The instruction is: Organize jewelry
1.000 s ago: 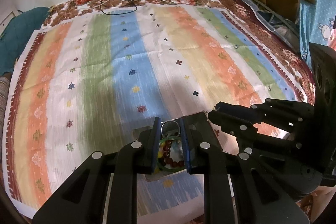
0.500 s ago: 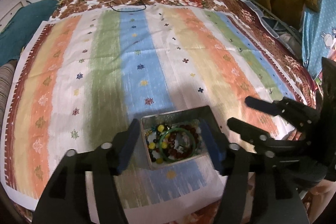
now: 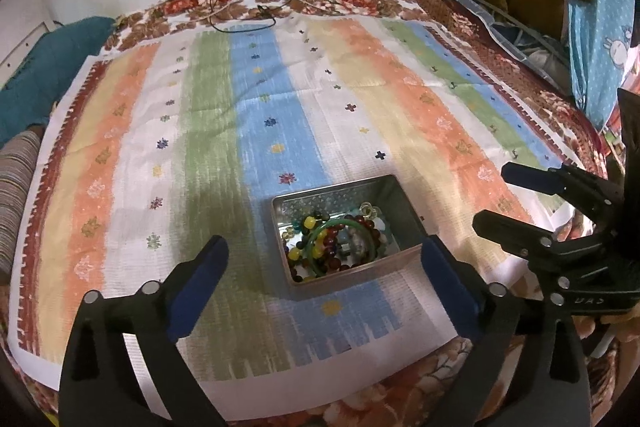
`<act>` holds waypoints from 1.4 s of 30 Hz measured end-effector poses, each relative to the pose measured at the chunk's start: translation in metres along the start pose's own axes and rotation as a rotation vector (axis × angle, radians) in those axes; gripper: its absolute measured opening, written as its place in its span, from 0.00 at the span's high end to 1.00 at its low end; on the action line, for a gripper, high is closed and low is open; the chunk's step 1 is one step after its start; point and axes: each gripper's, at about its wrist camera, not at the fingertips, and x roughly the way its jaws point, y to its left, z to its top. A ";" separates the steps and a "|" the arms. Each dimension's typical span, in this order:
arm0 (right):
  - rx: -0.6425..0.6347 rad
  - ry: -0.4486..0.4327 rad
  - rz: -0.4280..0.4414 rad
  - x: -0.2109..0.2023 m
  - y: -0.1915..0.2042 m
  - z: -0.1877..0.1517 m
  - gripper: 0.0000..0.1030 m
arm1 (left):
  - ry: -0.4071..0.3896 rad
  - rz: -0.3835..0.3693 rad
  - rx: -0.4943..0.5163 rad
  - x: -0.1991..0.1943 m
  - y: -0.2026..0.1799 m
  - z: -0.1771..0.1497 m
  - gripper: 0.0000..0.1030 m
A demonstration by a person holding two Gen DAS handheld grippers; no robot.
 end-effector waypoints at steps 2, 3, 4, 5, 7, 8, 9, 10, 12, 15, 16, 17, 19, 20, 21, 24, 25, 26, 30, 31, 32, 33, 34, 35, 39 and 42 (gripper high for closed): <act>-0.002 -0.005 -0.001 -0.001 0.000 -0.001 0.21 | -0.011 0.006 0.011 -0.003 -0.002 -0.003 0.06; -0.002 -0.007 0.000 -0.004 -0.001 -0.003 0.19 | -0.013 0.012 0.018 -0.004 -0.003 -0.005 0.06; -0.001 -0.011 0.003 -0.005 -0.001 -0.004 0.18 | -0.014 0.017 0.021 -0.005 -0.003 -0.007 0.06; 0.001 -0.014 0.005 -0.007 -0.001 -0.006 0.17 | -0.016 0.027 0.029 -0.006 -0.004 -0.009 0.06; 0.004 -0.027 0.008 -0.012 -0.003 -0.009 0.13 | -0.024 0.040 0.042 -0.009 -0.008 -0.011 0.06; 0.001 -0.035 0.004 -0.014 -0.002 -0.009 0.12 | -0.029 0.041 0.043 -0.011 -0.009 -0.012 0.06; -0.004 -0.041 -0.005 -0.015 -0.002 -0.010 0.10 | -0.035 0.042 0.040 -0.013 -0.009 -0.013 0.06; -0.008 -0.045 -0.012 -0.016 -0.001 -0.010 0.09 | -0.043 0.044 0.032 -0.016 -0.008 -0.015 0.06; -0.011 -0.050 -0.012 -0.018 0.001 -0.012 0.08 | -0.056 0.048 0.018 -0.020 -0.007 -0.017 0.06; -0.019 -0.055 -0.002 -0.021 0.002 -0.014 0.08 | -0.079 0.048 -0.005 -0.025 -0.005 -0.019 0.06; -0.023 -0.058 0.001 -0.022 0.003 -0.014 0.08 | -0.083 0.047 -0.008 -0.026 -0.005 -0.020 0.06; -0.027 -0.062 0.004 -0.023 0.004 -0.015 0.08 | -0.088 0.047 -0.010 -0.027 -0.005 -0.020 0.06; -0.031 -0.071 0.008 -0.026 0.006 -0.016 0.07 | -0.095 0.049 -0.009 -0.029 -0.006 -0.020 0.06; -0.030 -0.076 0.010 -0.027 0.006 -0.017 0.07 | -0.102 0.048 -0.006 -0.030 -0.006 -0.021 0.06; -0.028 -0.080 0.010 -0.028 0.006 -0.017 0.07 | -0.107 0.045 -0.001 -0.031 -0.007 -0.021 0.06; -0.034 -0.096 -0.026 -0.031 0.006 -0.018 0.07 | -0.113 0.037 0.009 -0.031 -0.010 -0.021 0.06; -0.034 -0.099 -0.025 -0.031 0.006 -0.018 0.07 | -0.114 0.038 0.011 -0.031 -0.010 -0.022 0.06; -0.032 -0.102 -0.024 -0.032 0.006 -0.018 0.07 | -0.115 0.041 0.010 -0.031 -0.010 -0.022 0.06; -0.030 -0.097 -0.020 -0.032 0.004 -0.018 0.07 | -0.116 0.042 0.008 -0.032 -0.010 -0.022 0.06; -0.030 -0.096 -0.018 -0.032 0.004 -0.018 0.07 | -0.116 0.040 0.009 -0.032 -0.011 -0.022 0.06; -0.031 -0.096 -0.016 -0.032 0.004 -0.018 0.07 | -0.119 0.041 0.012 -0.033 -0.011 -0.023 0.06; -0.030 -0.098 -0.015 -0.032 0.004 -0.018 0.07 | -0.122 0.040 0.016 -0.033 -0.012 -0.023 0.06; -0.027 -0.099 -0.011 -0.033 0.004 -0.019 0.07 | -0.123 0.038 0.019 -0.034 -0.012 -0.023 0.06; -0.024 -0.099 -0.010 -0.033 0.004 -0.019 0.07 | -0.124 0.037 0.021 -0.034 -0.012 -0.023 0.06; -0.019 -0.098 -0.015 -0.032 0.004 -0.020 0.07 | -0.125 0.037 0.022 -0.034 -0.013 -0.023 0.06; -0.021 -0.094 -0.017 -0.031 0.004 -0.020 0.07 | -0.124 0.040 0.020 -0.034 -0.013 -0.023 0.06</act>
